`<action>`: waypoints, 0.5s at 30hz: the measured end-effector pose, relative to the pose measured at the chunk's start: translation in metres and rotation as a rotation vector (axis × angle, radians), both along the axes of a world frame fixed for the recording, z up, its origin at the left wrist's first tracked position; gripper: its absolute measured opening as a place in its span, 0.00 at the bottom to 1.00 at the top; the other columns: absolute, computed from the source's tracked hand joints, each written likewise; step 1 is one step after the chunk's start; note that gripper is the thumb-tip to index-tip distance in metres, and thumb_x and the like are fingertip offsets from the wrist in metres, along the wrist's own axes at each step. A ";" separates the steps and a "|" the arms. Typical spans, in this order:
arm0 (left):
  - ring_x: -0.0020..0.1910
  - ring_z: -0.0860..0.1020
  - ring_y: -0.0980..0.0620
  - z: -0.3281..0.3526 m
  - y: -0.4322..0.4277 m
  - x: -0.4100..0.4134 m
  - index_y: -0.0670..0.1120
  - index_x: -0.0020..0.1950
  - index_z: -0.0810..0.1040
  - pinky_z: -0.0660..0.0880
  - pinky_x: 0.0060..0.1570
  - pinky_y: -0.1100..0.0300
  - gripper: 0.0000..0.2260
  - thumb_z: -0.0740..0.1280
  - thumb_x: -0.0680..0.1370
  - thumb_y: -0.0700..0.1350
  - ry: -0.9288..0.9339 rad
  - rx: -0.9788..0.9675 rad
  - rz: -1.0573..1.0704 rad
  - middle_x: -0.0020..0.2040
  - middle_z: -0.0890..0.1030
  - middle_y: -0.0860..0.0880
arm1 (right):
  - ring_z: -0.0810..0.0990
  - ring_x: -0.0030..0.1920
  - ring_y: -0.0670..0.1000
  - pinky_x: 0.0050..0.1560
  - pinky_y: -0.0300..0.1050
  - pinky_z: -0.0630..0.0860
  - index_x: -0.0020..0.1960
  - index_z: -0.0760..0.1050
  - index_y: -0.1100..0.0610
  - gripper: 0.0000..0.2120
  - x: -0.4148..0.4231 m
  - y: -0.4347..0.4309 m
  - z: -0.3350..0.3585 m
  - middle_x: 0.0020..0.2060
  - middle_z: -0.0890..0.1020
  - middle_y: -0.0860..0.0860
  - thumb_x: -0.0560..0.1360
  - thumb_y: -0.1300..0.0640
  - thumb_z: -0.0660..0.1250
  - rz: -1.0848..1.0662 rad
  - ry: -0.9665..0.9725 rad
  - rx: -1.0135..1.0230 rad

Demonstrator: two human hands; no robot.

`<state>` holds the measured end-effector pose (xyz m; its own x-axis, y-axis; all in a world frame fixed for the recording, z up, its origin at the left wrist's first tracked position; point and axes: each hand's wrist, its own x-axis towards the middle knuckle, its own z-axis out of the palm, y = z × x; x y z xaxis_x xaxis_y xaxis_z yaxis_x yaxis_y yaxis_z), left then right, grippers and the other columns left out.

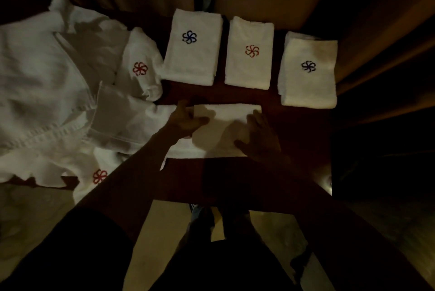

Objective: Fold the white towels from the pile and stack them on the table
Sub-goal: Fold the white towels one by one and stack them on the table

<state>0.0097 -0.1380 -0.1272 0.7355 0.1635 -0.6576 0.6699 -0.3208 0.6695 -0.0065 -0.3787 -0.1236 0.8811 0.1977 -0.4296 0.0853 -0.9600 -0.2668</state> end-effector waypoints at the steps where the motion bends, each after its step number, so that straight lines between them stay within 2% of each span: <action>1: 0.61 0.76 0.44 0.000 0.004 -0.002 0.50 0.77 0.57 0.82 0.45 0.47 0.41 0.78 0.72 0.46 0.006 -0.042 -0.030 0.67 0.72 0.46 | 0.49 0.80 0.57 0.76 0.61 0.60 0.79 0.55 0.58 0.44 0.000 0.000 -0.001 0.80 0.52 0.55 0.74 0.40 0.71 0.005 -0.009 0.003; 3: 0.59 0.77 0.42 0.000 0.010 -0.004 0.52 0.78 0.56 0.83 0.40 0.49 0.43 0.78 0.71 0.42 -0.034 -0.089 -0.101 0.66 0.72 0.45 | 0.50 0.80 0.58 0.75 0.62 0.61 0.79 0.55 0.58 0.45 0.001 0.003 -0.001 0.80 0.53 0.56 0.73 0.39 0.71 0.008 -0.028 0.004; 4: 0.59 0.77 0.43 0.000 0.011 -0.005 0.52 0.79 0.57 0.83 0.41 0.50 0.43 0.78 0.71 0.41 -0.068 -0.066 -0.135 0.65 0.72 0.44 | 0.50 0.80 0.59 0.74 0.62 0.62 0.79 0.55 0.58 0.45 0.000 0.004 -0.001 0.80 0.54 0.57 0.73 0.39 0.71 0.009 -0.036 0.002; 6: 0.61 0.75 0.45 -0.001 0.009 -0.008 0.49 0.78 0.60 0.79 0.51 0.52 0.40 0.77 0.72 0.42 -0.147 0.099 -0.236 0.65 0.72 0.44 | 0.50 0.80 0.60 0.74 0.63 0.62 0.79 0.55 0.57 0.46 -0.001 0.006 -0.001 0.80 0.53 0.57 0.72 0.38 0.72 0.027 -0.046 -0.013; 8: 0.64 0.73 0.44 -0.005 0.006 -0.015 0.47 0.76 0.65 0.73 0.59 0.53 0.35 0.76 0.72 0.46 -0.222 0.316 -0.368 0.68 0.70 0.44 | 0.48 0.80 0.60 0.74 0.64 0.61 0.80 0.54 0.56 0.47 -0.004 0.006 -0.001 0.80 0.51 0.57 0.72 0.38 0.72 0.046 -0.045 -0.034; 9: 0.65 0.72 0.43 -0.006 0.004 -0.021 0.47 0.74 0.68 0.73 0.60 0.50 0.32 0.76 0.73 0.48 -0.263 0.413 -0.412 0.70 0.68 0.43 | 0.47 0.80 0.59 0.74 0.65 0.60 0.80 0.53 0.55 0.47 -0.005 0.005 -0.002 0.81 0.50 0.56 0.72 0.37 0.72 0.050 -0.039 -0.042; 11: 0.65 0.71 0.41 -0.008 0.001 -0.035 0.47 0.70 0.73 0.75 0.56 0.45 0.28 0.74 0.72 0.51 -0.405 0.576 -0.464 0.70 0.68 0.43 | 0.46 0.80 0.59 0.74 0.65 0.60 0.80 0.52 0.54 0.48 -0.006 0.002 -0.003 0.81 0.48 0.55 0.72 0.36 0.71 0.062 -0.036 -0.048; 13: 0.66 0.70 0.42 -0.009 0.001 -0.042 0.48 0.67 0.75 0.75 0.56 0.43 0.25 0.72 0.72 0.55 -0.515 0.654 -0.536 0.71 0.70 0.46 | 0.45 0.80 0.59 0.74 0.66 0.59 0.81 0.50 0.54 0.48 -0.005 0.000 -0.004 0.81 0.47 0.54 0.72 0.35 0.70 0.086 -0.022 -0.059; 15: 0.72 0.66 0.46 -0.007 0.003 -0.043 0.51 0.69 0.74 0.70 0.65 0.44 0.24 0.68 0.75 0.58 -0.465 0.658 -0.617 0.74 0.68 0.50 | 0.45 0.80 0.60 0.74 0.67 0.58 0.81 0.50 0.54 0.49 -0.004 0.000 -0.002 0.81 0.46 0.55 0.72 0.35 0.70 0.103 0.002 -0.080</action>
